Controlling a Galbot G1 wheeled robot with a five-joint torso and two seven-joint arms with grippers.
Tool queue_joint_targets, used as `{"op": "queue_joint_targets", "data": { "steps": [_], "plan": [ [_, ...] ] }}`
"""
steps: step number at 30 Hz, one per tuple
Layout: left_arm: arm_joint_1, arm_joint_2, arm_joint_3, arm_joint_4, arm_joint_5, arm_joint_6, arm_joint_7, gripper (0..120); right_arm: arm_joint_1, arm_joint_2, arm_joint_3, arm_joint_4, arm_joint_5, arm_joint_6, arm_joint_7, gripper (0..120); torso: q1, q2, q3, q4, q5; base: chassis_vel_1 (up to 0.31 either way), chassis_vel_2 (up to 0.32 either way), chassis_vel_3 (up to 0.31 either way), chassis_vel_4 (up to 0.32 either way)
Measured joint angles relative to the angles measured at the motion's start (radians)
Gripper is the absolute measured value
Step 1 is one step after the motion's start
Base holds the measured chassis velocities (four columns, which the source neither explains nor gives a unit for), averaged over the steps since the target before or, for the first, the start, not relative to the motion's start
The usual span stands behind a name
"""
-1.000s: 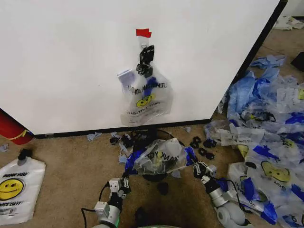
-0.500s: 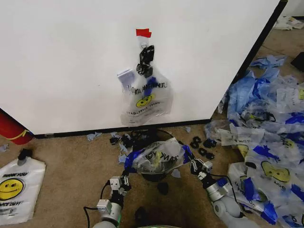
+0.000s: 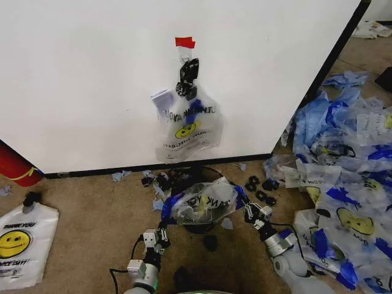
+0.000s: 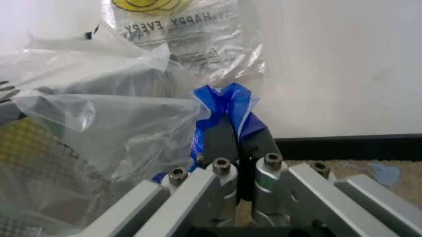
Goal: Pick up the garbage bag from the wall and place it over the trash bin.
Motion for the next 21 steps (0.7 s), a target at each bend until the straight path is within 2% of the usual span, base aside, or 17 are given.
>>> {"op": "queue_joint_targets", "data": {
  "steps": [7,9,12,14,19,20,21],
  "plan": [
    [0.0,-0.002,0.001,0.0,0.004,0.0,0.0,0,0.0,-0.001,0.0,0.002,-0.011,0.002,0.017,0,0.0,0.0,0.0,0.0,0.0002,0.0,0.0,0.0,0.0],
    [0.009,-0.005,0.001,-0.011,0.018,0.002,0.0,0,-0.011,-0.015,0.001,0.012,-0.052,-0.006,0.06,0,0.0,0.0,0.0,0.0001,0.0,0.0,0.0,0.0,0.0],
    [0.015,-0.002,0.002,-0.021,0.021,0.004,0.001,4,-0.016,-0.022,0.002,0.017,-0.062,-0.012,0.073,4,0.0,0.0,0.0,-0.0003,-0.0006,0.0,0.0,0.0,0.0],
    [0.022,0.007,0.001,-0.037,0.025,0.012,0.001,16,-0.024,-0.037,0.005,0.028,-0.075,-0.021,0.086,16,0.0,0.0,0.0,-0.0002,0.0005,0.0,0.0,0.0,0.0],
    [0.028,0.023,-0.008,-0.052,0.024,0.022,-0.003,38,-0.032,-0.068,0.011,0.034,-0.078,-0.031,0.092,36,0.0,0.0,0.0,-0.0001,0.0,0.0,0.0,0.0,0.0],
    [0.028,0.023,-0.008,-0.052,0.024,0.022,-0.003,38,-0.032,-0.068,0.011,0.034,-0.078,-0.031,0.092,36,0.0,0.0,0.0,-0.0001,0.0,0.0,0.0,0.0,0.0],
    [0.029,0.022,-0.008,-0.053,0.024,0.023,-0.005,41,-0.032,-0.069,0.011,0.033,-0.078,-0.031,0.092,41,0.0,0.0,0.0,0.0,0.0,0.0,0.0,0.0,0.0]
  ]
}}
